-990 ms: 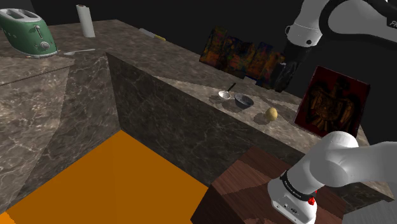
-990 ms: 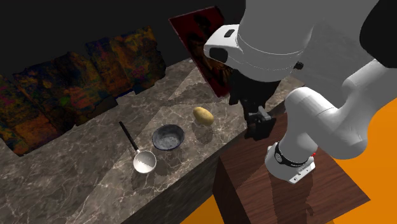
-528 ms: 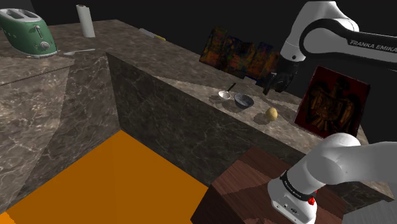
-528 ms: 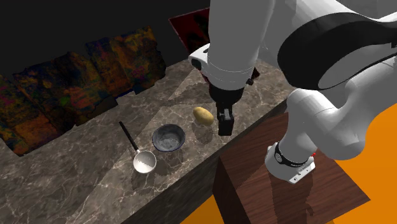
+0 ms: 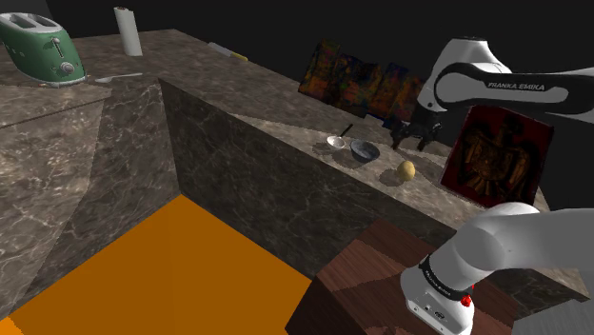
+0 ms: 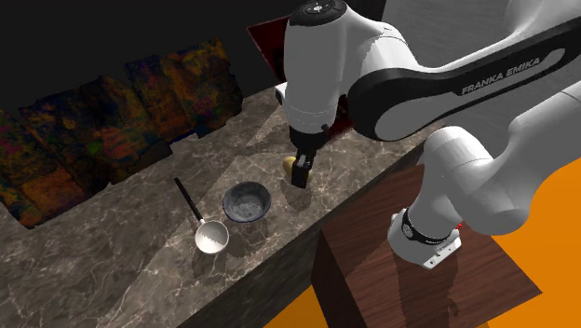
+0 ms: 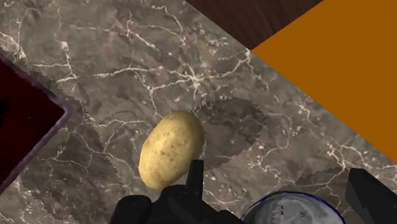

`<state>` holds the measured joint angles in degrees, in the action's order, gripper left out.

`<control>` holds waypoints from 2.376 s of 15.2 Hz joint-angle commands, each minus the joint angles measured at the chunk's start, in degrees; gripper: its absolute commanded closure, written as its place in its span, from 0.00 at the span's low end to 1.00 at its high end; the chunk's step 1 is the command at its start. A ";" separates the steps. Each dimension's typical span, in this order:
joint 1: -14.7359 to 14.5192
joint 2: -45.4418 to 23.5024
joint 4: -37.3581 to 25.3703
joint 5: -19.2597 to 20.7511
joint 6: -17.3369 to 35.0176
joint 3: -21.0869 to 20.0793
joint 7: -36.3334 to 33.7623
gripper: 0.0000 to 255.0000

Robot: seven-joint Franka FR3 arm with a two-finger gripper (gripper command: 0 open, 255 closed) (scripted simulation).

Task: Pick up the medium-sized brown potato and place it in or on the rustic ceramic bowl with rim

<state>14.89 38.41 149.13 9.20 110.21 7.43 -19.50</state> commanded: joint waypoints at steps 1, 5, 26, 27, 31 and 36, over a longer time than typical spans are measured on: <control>2.24 -1.67 1.99 0.85 4.16 1.68 -1.68 0.00; 6.23 -5.61 4.90 2.01 11.72 4.53 -5.40 0.00; 10.20 -15.72 9.95 3.37 27.60 8.70 -8.95 1.00; 10.20 -15.72 9.95 3.37 27.60 8.70 -8.95 1.00; 10.21 -15.71 9.94 3.37 27.58 8.70 -8.95 1.00; 10.23 -14.98 9.64 3.34 26.56 8.57 -8.94 1.00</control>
<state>25.09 23.03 158.91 12.54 137.32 16.04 -28.47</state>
